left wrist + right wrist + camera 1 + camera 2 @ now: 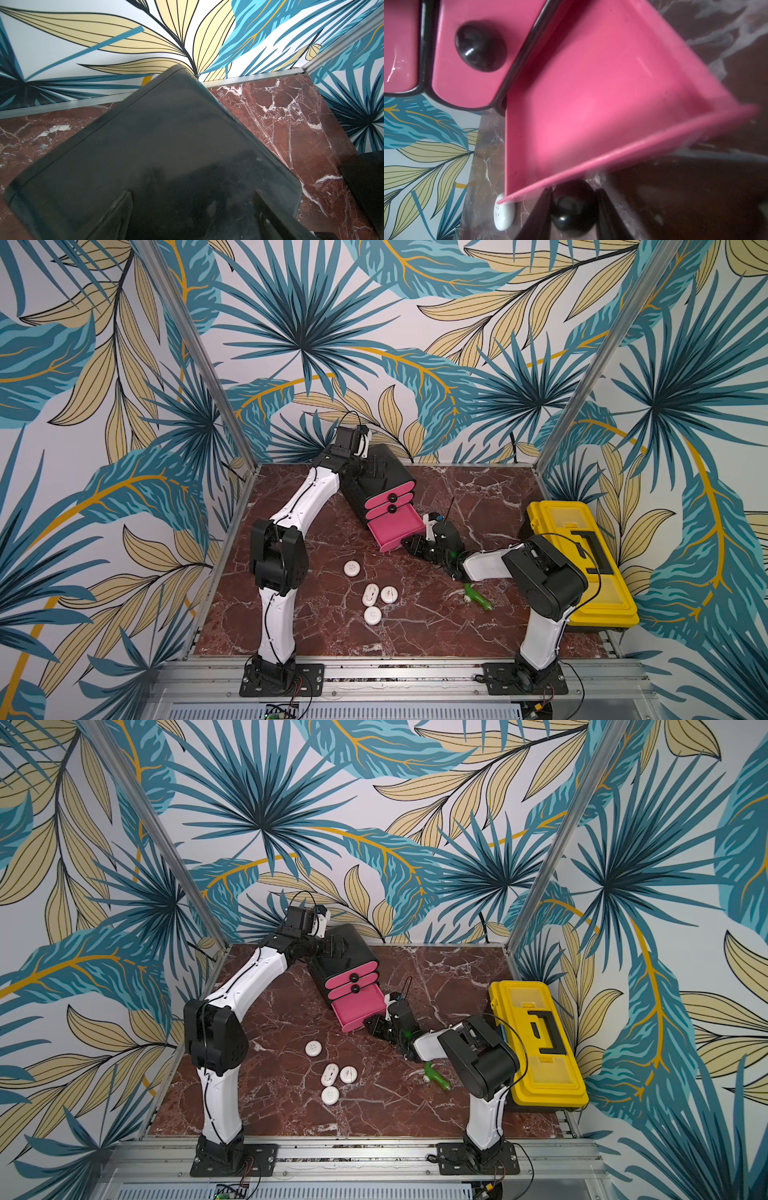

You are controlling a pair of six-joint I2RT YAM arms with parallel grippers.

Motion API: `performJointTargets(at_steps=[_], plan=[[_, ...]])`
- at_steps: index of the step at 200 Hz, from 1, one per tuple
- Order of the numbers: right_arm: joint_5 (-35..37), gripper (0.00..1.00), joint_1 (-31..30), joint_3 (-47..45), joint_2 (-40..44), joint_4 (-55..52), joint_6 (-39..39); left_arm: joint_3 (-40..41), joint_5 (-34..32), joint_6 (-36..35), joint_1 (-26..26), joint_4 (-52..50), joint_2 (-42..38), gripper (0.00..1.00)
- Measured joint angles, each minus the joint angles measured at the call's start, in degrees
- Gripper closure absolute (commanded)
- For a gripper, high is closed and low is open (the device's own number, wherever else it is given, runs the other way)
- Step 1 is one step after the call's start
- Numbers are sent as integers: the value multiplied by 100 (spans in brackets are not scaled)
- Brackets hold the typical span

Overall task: Put the bluetooth earphones in the drawer according to color
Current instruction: Open the drawer in the storage box, then pick up the Bluetooth earphone from the center of the board.

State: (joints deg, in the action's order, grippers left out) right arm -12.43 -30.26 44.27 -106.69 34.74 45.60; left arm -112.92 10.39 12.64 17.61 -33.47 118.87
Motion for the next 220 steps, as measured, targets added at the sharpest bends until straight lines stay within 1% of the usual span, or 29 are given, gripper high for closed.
performJointTargets(at_steps=[83, 108, 132, 157, 192, 220], plan=[[20, 71, 0, -417, 433, -190, -24, 57, 59, 42, -48, 70, -28, 5], [52, 58, 0, -479, 509, -229, -48, 61, 79, 76, -61, 68, -44, 5], [107, 49, 11, -476, 542, -411, -90, 87, 127, 133, -81, 39, -101, 3], [120, 39, 11, -463, 706, -660, -125, 317, 153, 247, -98, -177, -389, 0], [92, 25, 4, -444, 1222, -1062, -195, 1047, 214, 487, -114, -573, -1064, 0], [35, 17, -17, -439, 1655, -1412, -267, 1923, 256, 688, -111, -570, -1821, 0]])
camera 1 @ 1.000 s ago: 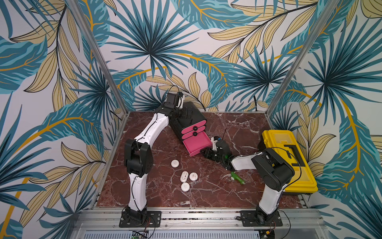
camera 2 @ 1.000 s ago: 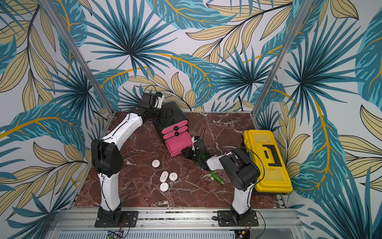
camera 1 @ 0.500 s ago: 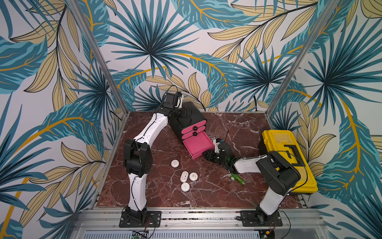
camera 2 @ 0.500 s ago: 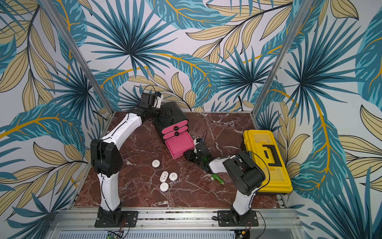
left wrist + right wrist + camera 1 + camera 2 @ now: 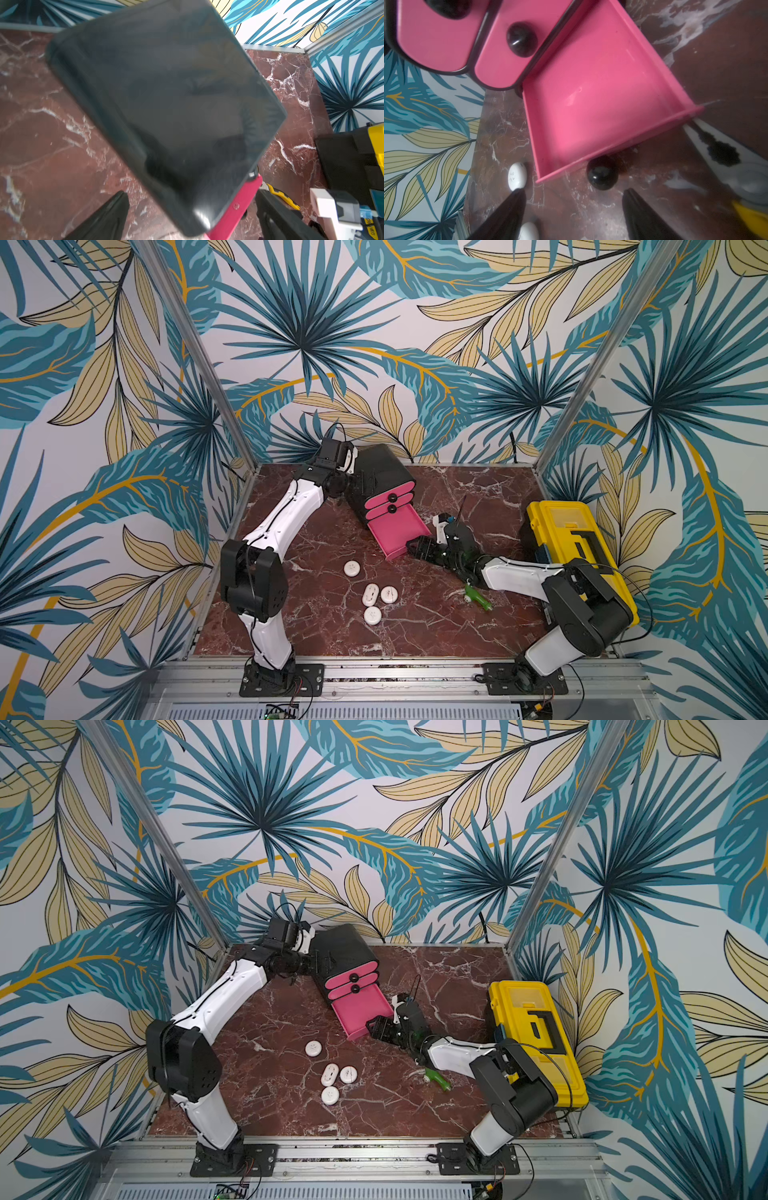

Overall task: Put the bluetooth earphones in the drawer according to color
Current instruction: Pick up the Bluetooth earphone from the center of the board.

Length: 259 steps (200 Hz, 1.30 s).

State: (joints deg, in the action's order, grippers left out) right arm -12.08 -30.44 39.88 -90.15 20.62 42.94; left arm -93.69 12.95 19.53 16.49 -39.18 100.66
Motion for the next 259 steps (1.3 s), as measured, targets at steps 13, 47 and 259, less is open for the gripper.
performJointTargets(at_steps=[13, 47, 259], plan=[[-24, 13, -9, 0, 197, -179, -37, 433, -7, 83, 2, 37, -382, 0], [-42, 2, -20, -103, 767, -658, -203, 1550, -111, 245, 17, 131, -1331, 0], [911, 0, -33, -841, 2789, -2564, -1300, 4415, -951, 1270, 671, 278, -2081, 2]])
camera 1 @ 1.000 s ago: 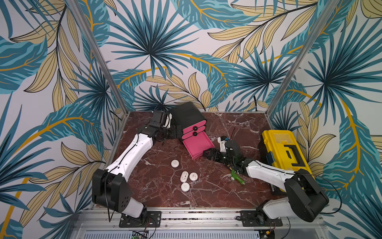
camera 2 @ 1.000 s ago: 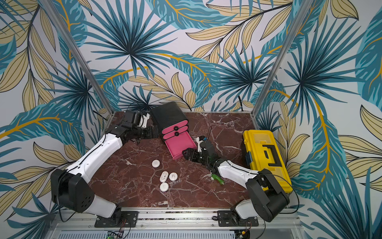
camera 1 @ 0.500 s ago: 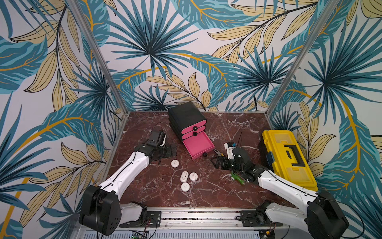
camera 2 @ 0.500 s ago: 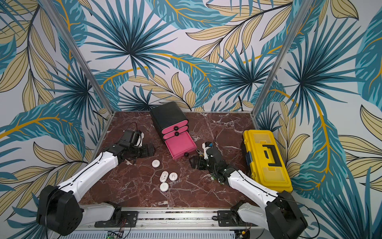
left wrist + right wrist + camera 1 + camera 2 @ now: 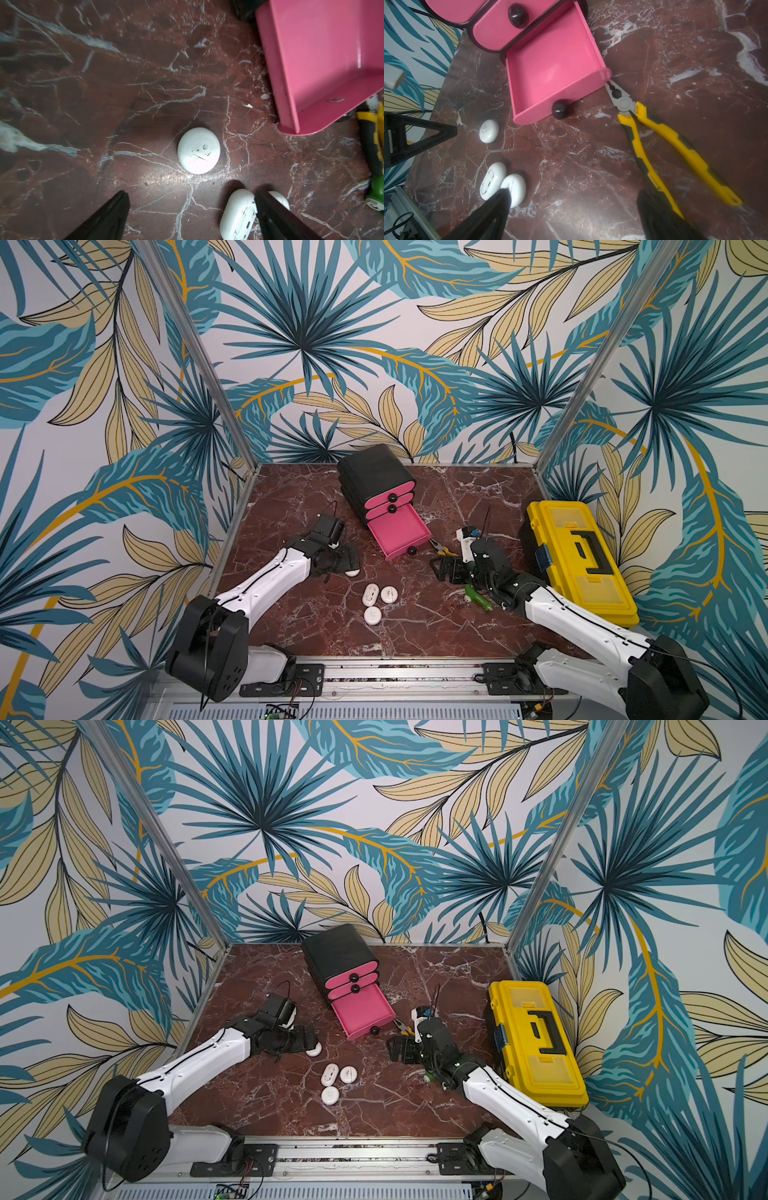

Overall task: Put the bluetooth earphones in the drawer according to color
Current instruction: Pick up the Bluetooth earphone from the center of the board.

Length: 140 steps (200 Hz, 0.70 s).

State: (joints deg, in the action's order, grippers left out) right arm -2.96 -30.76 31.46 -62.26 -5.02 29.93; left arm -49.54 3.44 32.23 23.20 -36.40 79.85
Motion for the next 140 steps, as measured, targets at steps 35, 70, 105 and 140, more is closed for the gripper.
performJointTargets(at_steps=[35, 70, 105, 140], plan=[[-2, 1, 0, -72, 0, -2, 0, -44, -39, 0, 267, -13, 813, 6], [-7, 0, 0, -72, 0, 4, 2, -299, -190, -11, 402, -46, 1307, 15], [-9, 1, 0, -72, 0, 7, 2, -544, -439, -57, 444, -35, 1565, 20], [-28, 1, 0, -72, 0, 20, 2, -813, -651, -129, 485, -35, 1838, 31]])
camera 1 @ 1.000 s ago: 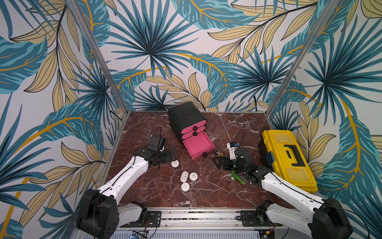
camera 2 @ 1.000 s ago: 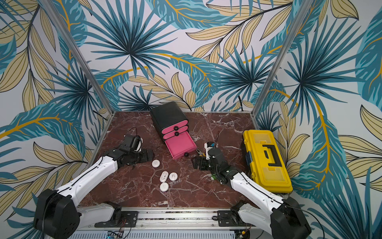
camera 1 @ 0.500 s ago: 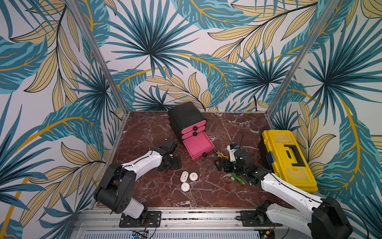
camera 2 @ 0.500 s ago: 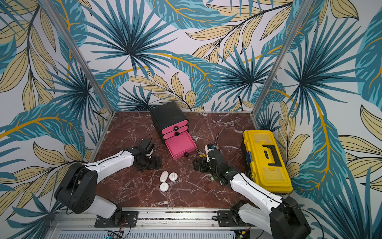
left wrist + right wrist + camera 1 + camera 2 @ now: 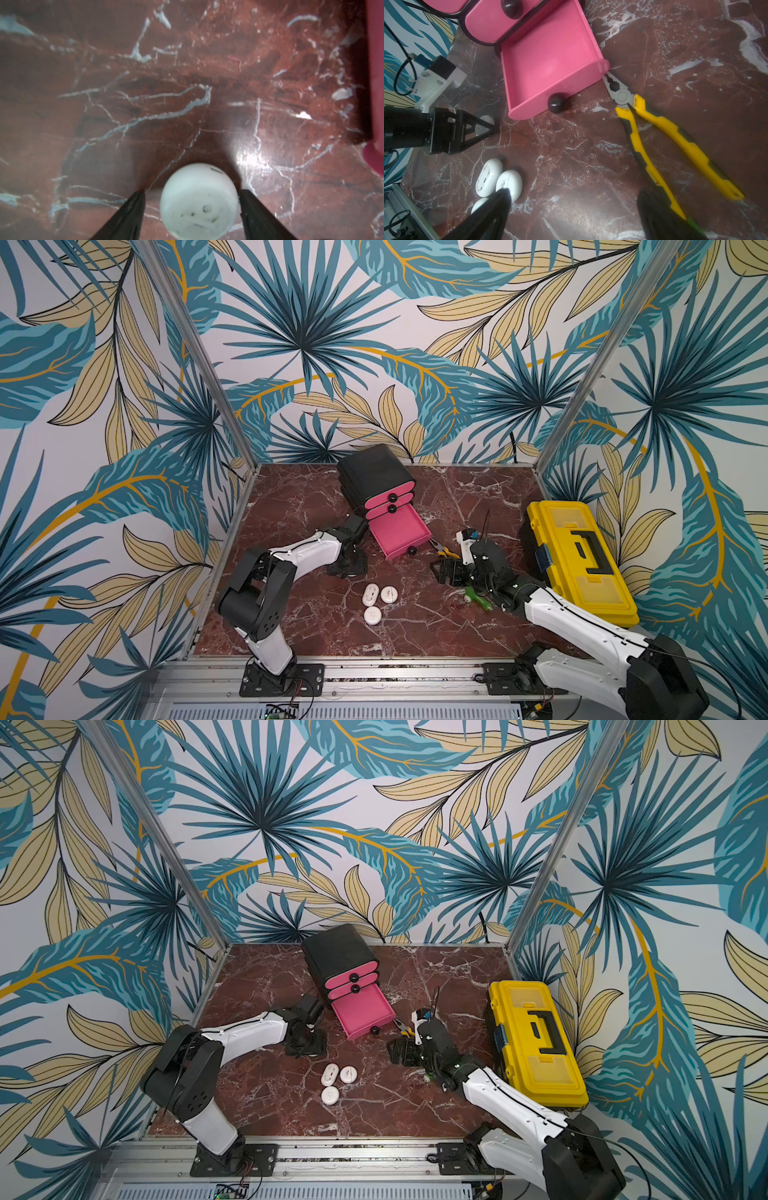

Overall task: Put the bluetooth earphones in the drawer according to color
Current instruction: Pick up the Bluetooth earphone from the center of the board, then place the bluetooth earphone in the drawer.

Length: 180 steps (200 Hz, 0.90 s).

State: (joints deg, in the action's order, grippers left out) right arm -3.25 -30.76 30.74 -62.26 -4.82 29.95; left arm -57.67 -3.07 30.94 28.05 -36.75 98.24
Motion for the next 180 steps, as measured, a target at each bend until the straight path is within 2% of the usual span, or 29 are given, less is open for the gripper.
performJointTargets(at_steps=[16, 41, 79, 129, 180], plan=[[-2, 1, 0, 0, 0, 4, 0, -46, -92, -17, 37, -9, 48, 36], [-4, 1, 0, 0, -2, 15, 2, -46, -162, -61, 90, -17, 52, 38], [-20, 1, 0, 0, -13, 35, 26, -46, -188, -92, 173, -33, 52, 50], [-20, 0, 0, -2, -11, 44, 68, -107, -212, -199, 358, -243, 28, 51], [-20, 1, 0, -28, 0, 50, 138, -640, -216, -348, 586, -579, -369, 51]])
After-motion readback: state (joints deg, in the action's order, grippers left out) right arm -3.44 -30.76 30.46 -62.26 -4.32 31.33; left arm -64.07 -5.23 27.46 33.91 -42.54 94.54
